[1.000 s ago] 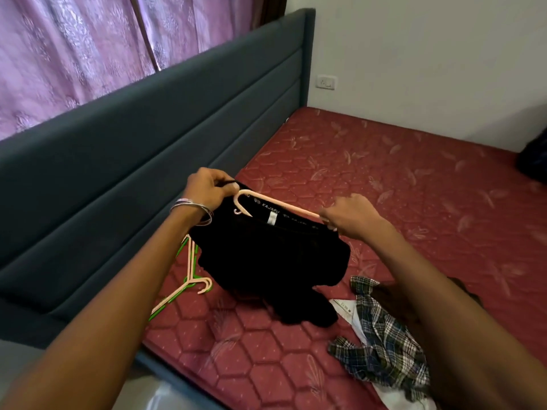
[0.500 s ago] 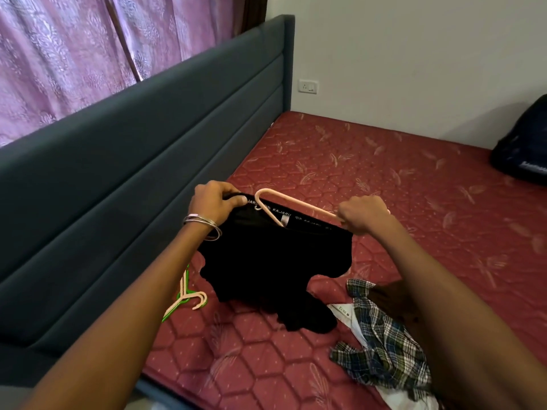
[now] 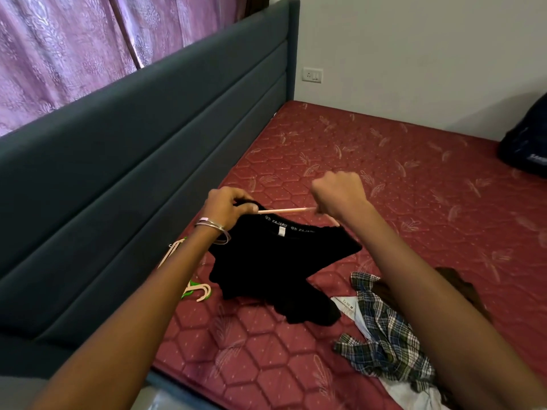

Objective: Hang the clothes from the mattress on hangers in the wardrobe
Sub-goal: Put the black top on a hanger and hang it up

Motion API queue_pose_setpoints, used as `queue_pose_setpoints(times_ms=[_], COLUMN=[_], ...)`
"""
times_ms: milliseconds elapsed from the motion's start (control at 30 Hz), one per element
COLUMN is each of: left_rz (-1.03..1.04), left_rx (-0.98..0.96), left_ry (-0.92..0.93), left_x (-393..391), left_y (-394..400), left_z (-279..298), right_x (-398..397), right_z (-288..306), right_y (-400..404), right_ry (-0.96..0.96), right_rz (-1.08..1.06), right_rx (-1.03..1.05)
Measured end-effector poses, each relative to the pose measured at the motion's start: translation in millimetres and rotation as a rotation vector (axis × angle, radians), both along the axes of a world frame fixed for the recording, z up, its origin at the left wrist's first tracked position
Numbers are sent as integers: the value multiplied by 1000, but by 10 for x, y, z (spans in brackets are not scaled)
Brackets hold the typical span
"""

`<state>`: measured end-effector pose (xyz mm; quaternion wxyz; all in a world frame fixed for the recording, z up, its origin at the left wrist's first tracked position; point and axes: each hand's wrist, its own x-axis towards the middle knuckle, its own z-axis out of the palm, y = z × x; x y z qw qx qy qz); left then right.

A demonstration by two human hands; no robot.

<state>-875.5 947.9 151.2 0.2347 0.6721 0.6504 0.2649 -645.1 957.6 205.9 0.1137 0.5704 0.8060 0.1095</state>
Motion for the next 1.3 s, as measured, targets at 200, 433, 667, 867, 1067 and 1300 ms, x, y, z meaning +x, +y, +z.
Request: queue_pose_setpoints(times_ms=[200,433,667,867,1067,1300], left_rz=[-84,15,89,44,63,-72], left_rx=[82,318,225,151,244,503], left_ry=[70,149,26,-3,334,141], left_x=[-166,26,-177,-295,-242,64], left_y=[-75,-128,-75,40,73,155], left_z=[-86,-140,-32,46,321,749], right_x=[123,-189,74,163,93,-59], right_z=[170,297,555,678,877,1341], right_y=[135,216,353,347,319,340], right_ry=[157,343,573,669,632,631], right_rz=[-80,161,225,230,312,456], right_rx=[-49,-202,-18,-49,14,99])
